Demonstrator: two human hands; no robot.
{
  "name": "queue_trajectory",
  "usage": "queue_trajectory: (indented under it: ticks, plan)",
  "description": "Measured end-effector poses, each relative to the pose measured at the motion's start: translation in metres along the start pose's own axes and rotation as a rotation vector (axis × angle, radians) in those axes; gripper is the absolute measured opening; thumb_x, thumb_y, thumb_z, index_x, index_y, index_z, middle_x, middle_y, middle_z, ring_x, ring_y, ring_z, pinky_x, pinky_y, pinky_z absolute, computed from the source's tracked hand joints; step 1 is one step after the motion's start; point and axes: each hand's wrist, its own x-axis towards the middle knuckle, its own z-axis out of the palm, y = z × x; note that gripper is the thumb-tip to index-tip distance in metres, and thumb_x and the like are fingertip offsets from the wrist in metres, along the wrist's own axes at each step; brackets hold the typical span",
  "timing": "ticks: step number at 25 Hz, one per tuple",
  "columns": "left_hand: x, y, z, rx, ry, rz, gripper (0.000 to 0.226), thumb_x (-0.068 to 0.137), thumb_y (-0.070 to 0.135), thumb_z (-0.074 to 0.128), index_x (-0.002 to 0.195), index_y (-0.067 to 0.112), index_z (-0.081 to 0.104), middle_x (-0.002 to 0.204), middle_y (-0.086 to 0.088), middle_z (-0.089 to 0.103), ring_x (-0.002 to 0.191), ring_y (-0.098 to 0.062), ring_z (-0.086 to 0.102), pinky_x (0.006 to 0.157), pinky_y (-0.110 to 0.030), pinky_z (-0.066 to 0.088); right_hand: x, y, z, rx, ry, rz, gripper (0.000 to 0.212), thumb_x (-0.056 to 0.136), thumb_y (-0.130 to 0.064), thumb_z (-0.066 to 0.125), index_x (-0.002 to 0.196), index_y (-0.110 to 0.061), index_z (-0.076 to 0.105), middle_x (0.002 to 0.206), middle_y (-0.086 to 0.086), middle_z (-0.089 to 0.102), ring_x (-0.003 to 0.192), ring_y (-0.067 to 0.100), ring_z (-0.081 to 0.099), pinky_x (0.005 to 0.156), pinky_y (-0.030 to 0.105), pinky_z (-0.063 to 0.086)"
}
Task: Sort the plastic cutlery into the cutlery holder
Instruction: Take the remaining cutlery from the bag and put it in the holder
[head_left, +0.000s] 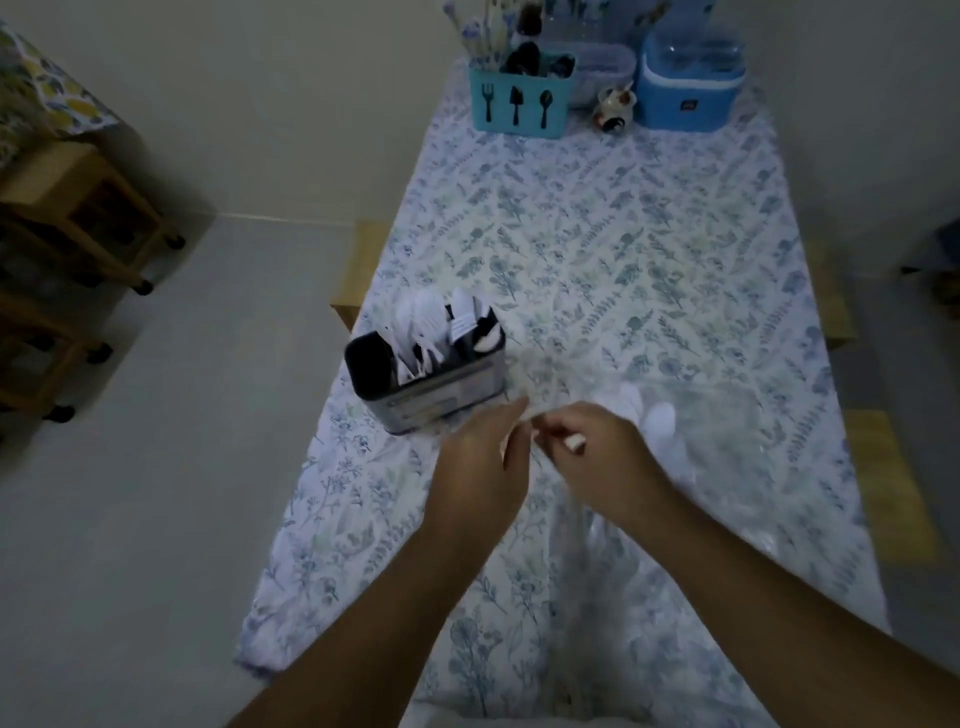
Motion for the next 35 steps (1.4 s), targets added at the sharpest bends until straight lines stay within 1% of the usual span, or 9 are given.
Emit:
queue_trajectory:
  ticks: [2,7,12,14,17,19,24,31,35]
  plan:
    - [-0.05,-0.015,0.032,-0.001,-0.169,0.009,0.035,0.099,0.018,0.058,0.133,0.014,0.065,0.128,-0.004,0.069,0.115,-0.015,0.064,0.102,-0.029,0.05,-0.046,0.04,0.006,-0.158,-0.02,0.039,0.018,0.091,-0.019,0.067,0.104,-0.024,0.079,0.099,-0.009,0.072,0.094,0.008,0.066,0.087,0.031,0.055]
    - [-0.123,-0.052,0.089,0.305,-0.555,0.38,0.059,0.092,0.035,0.051,0.149,0.019,0.048,0.157,-0.012,0.042,0.145,-0.031,0.04,0.116,-0.048,0.037,-0.144,0.105,0.004,-0.407,0.004,0.117,0.018,0.08,-0.032,0.06,0.089,-0.029,0.076,0.086,-0.009,0.066,0.083,0.017,0.063,0.069,0.042,0.056]
    - [-0.084,-0.054,0.08,0.652,-0.484,0.363,0.068,0.096,0.021,0.052,0.158,0.019,0.024,0.166,-0.012,0.02,0.153,-0.034,0.017,0.122,-0.053,0.016,-0.169,0.135,-0.008,-0.532,-0.29,-0.128,0.037,0.082,-0.038,0.063,0.118,-0.034,0.071,0.138,-0.005,0.062,0.126,0.021,0.057,0.101,0.045,0.05]
    - [-0.077,-0.045,0.076,0.602,-0.451,0.313,0.068,0.094,0.012,0.058,0.155,0.014,0.028,0.164,-0.012,0.025,0.152,-0.032,0.02,0.122,-0.051,0.023,-0.162,0.14,-0.013,-0.586,-0.321,-0.173,0.046,0.086,-0.035,0.058,0.132,-0.034,0.065,0.153,-0.002,0.051,0.138,0.025,0.045,0.106,0.044,0.042]
    - [-0.117,-0.052,0.07,0.483,-0.619,0.597,0.052,0.1,0.032,0.05,0.149,0.016,0.044,0.157,-0.007,0.042,0.147,-0.026,0.035,0.118,-0.048,0.034,-0.159,0.139,-0.008,-0.638,-0.303,-0.163,0.052,0.087,-0.03,0.061,0.138,-0.037,0.059,0.161,0.002,0.04,0.143,0.026,0.031,0.104,0.044,0.041]
    - [-0.14,-0.06,0.063,0.564,-0.658,0.569,0.056,0.102,0.043,0.037,0.153,0.019,0.04,0.16,-0.006,0.036,0.15,-0.028,0.029,0.118,-0.052,0.032,-0.163,0.133,0.002,-0.614,-0.292,-0.116,0.054,0.091,-0.042,0.059,0.144,-0.039,0.053,0.164,0.001,0.034,0.146,0.024,0.027,0.108,0.046,0.037]
    - [-0.155,-0.057,0.054,0.591,-0.49,0.052,0.069,0.101,0.052,0.022,0.16,0.017,0.021,0.168,-0.011,0.006,0.155,-0.03,0.003,0.125,-0.047,0.008,-0.163,0.11,0.04,-0.477,-0.135,-0.08,0.046,0.077,-0.046,0.076,0.118,-0.025,0.075,0.12,0.002,0.065,0.105,0.026,0.058,0.084,0.045,0.055]
    - [-0.183,-0.062,0.046,0.394,-0.486,0.174,0.058,0.086,0.024,0.052,0.144,0.015,0.052,0.144,-0.01,0.05,0.131,-0.031,0.047,0.107,-0.049,0.043,-0.132,0.085,0.053,-0.373,-0.189,0.153,0.005,0.085,-0.033,0.072,0.084,-0.029,0.07,0.085,-0.011,0.063,0.081,0.013,0.063,0.07,0.036,0.057]
    - [-0.174,-0.055,0.051,0.462,-0.444,0.208,0.058,0.083,0.028,0.057,0.14,0.019,0.054,0.133,-0.011,0.055,0.118,-0.032,0.051,0.099,-0.044,0.047,-0.118,0.084,0.047,-0.271,-0.252,0.292,0.012,0.086,-0.031,0.071,0.075,-0.029,0.072,0.071,-0.009,0.069,0.07,0.009,0.065,0.069,0.036,0.059]
